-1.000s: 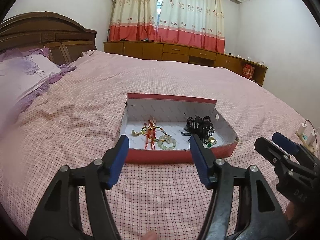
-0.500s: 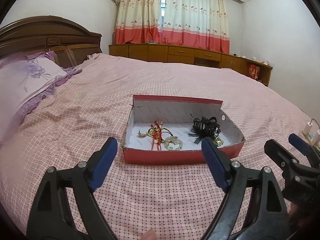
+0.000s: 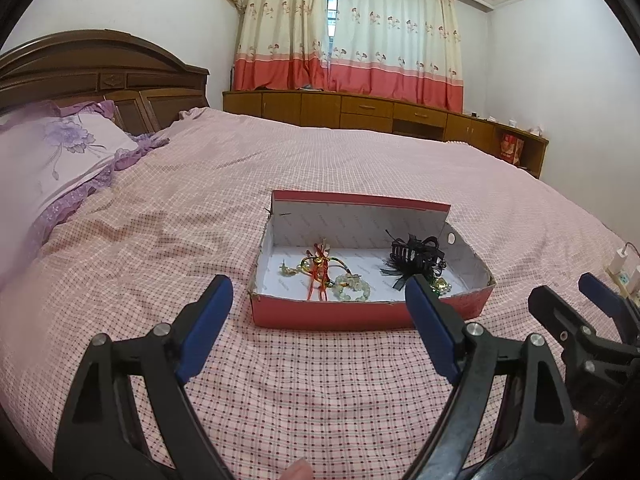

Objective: Organize jewelry

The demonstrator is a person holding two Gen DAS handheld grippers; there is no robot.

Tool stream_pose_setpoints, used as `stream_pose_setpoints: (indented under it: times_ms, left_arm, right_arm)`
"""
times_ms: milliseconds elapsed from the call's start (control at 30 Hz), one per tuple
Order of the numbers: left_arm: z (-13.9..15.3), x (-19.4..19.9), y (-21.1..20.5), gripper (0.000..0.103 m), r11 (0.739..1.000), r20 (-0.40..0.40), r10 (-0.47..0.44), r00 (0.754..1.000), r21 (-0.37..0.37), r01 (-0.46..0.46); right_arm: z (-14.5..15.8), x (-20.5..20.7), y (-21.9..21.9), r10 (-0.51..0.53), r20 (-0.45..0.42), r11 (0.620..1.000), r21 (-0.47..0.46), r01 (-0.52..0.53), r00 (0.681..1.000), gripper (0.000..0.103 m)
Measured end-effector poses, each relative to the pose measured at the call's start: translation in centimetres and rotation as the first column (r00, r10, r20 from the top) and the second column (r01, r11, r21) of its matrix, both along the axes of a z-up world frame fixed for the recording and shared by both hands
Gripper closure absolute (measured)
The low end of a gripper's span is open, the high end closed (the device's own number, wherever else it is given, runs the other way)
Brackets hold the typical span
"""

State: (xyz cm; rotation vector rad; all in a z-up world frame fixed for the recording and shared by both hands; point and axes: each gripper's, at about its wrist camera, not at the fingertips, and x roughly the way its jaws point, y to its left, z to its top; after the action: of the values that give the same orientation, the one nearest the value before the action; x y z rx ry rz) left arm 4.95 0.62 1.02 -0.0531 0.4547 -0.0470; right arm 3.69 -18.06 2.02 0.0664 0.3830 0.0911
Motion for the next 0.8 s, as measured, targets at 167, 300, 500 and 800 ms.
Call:
stream_pose_setpoints:
  times_ms: [167, 300, 500, 800]
  left_arm:
    - [-0.1, 0.0, 0.0, 0.022, 1.000, -0.001, 0.002, 1.000, -0.001, -0.002]
    - [-0.1, 0.0, 0.0, 0.022, 1.000, 0.000, 0.002, 1.000, -0.001, -0.002]
    - [-0.3, 0.1, 0.1, 0.022, 1.000, -0.003, 0.006, 1.000, -0.001, -0.006]
    - [-1.6, 0.3, 0.2, 0.022, 1.000, 0.005, 0.022, 1.000, 0.012, -0.022]
  right_arm:
    - [-0.1, 0.0, 0.0, 0.001, -0.001, 1.000, 0.000, -0.001, 1.000, 0.001]
    - [-0.1, 0.1, 0.0, 0.002, -0.002, 1.000, 0.000, -0.002, 1.000, 0.001]
    - [-0.2, 0.0, 0.0, 0.001, -0.001, 1.000, -0.001, -0.001, 1.000, 0.001]
    - [-1.1, 0.2, -0.1, -0.003, 0.007, 1.000, -0.007, 0.003, 1.000, 0.001]
